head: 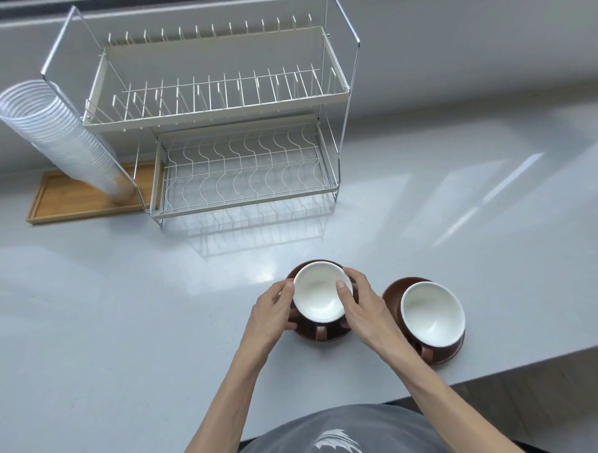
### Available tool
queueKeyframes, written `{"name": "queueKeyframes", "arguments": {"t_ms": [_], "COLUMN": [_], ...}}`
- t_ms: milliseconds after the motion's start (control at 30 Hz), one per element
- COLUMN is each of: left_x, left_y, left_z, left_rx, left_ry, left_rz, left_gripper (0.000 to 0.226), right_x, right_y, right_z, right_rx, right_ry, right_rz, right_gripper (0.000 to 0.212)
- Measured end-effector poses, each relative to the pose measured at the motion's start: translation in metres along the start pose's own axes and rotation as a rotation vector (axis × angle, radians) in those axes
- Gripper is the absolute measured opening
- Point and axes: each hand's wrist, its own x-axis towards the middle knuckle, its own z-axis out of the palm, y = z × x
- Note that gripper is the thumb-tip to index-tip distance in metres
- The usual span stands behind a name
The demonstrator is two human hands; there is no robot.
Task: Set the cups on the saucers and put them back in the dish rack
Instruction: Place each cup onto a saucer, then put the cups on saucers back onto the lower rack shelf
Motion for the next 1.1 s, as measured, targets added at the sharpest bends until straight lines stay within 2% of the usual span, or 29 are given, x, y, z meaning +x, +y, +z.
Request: {"name": "queueKeyframes", "arguments": {"t_ms": [167, 267, 467, 600, 667, 767, 1100], "left_x": [0.002, 0.007, 0.021, 0.026, 0.026, 0.026, 0.024], "left_y": [0.002, 0.005, 0.006, 0.004, 0.005, 0.006, 0.02], "left_z": [-0.003, -0.001, -0.001, -0.002, -0.003, -0.004, -0.016], "left_rx": [0.264, 0.372, 0.146, 0.09, 0.088, 0.086, 0.038], "left_ry": [0.164, 0.191, 0.022, -0.021, -0.03, -0.025, 0.025], "left_rz": [0.087, 0.162, 0.019, -0.024, -0.02, -0.007, 0.01], "left_gripper": [0.032, 0.034, 0.038, 0.04, 0.034, 0.028, 0.035], "right_x": [0.002, 0.006, 0.014, 0.018, 0.019, 0.023, 0.043], "right_y": [0.006, 0.009, 0.012, 0.012, 0.011, 0.008, -0.01], "right_z": [0.0, 0.002, 0.006, 0.006, 0.007, 0.007, 0.001], "right_rx": [-0.18, -0.159, 0.052, 0.081, 0.069, 0.056, 0.022], "right_ry": [0.144, 0.182, 0.093, 0.08, 0.106, 0.121, 0.059], "right_rz": [-0.042, -0.029, 0.115, 0.118, 0.11, 0.076, -0.02], "right_gripper": [0.04, 0.042, 0.046, 0.034, 0.03, 0.037, 0.04]}}
